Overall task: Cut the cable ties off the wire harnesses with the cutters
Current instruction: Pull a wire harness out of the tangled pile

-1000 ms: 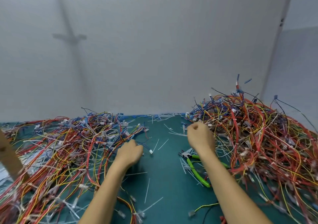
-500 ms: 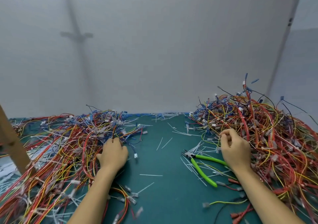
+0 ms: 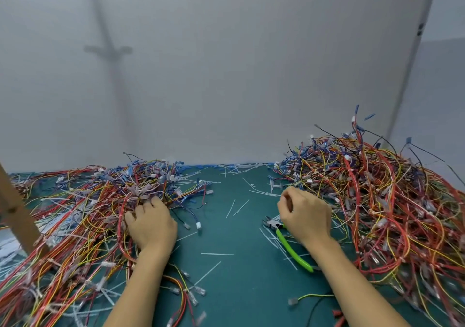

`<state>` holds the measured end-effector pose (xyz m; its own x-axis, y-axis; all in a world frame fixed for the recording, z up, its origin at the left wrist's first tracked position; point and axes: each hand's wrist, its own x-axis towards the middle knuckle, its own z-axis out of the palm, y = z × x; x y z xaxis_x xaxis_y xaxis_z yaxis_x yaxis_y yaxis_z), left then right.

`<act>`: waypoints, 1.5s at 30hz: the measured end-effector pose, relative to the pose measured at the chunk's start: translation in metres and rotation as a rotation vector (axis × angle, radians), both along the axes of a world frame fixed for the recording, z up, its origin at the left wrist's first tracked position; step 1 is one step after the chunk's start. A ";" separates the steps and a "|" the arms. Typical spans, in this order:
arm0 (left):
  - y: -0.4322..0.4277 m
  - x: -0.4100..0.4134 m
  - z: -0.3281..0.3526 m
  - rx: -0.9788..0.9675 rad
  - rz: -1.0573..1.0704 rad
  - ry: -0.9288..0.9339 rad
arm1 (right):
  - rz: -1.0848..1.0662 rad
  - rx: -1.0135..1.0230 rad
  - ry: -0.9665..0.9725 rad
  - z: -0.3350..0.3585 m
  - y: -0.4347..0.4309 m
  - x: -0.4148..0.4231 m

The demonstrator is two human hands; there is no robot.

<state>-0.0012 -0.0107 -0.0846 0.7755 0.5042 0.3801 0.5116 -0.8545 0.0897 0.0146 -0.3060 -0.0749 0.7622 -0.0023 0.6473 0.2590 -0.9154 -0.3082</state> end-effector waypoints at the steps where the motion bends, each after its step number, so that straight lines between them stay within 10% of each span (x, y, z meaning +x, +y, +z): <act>1: 0.000 0.000 -0.001 0.039 -0.018 0.024 | 0.007 0.002 -0.003 0.002 0.006 -0.001; 13: -0.003 -0.001 0.001 -0.004 -0.238 -0.281 | 0.030 0.072 0.123 0.014 0.084 -0.008; 29: -0.017 0.003 0.007 0.075 -0.145 0.122 | 0.103 0.207 0.274 -0.021 0.098 -0.022; 41: -0.072 -0.011 0.016 -1.065 -0.939 0.038 | 0.412 1.142 0.476 -0.024 0.097 -0.010; 45: -0.085 -0.001 0.017 -1.287 -0.821 0.074 | 0.333 1.281 0.450 -0.028 0.094 -0.005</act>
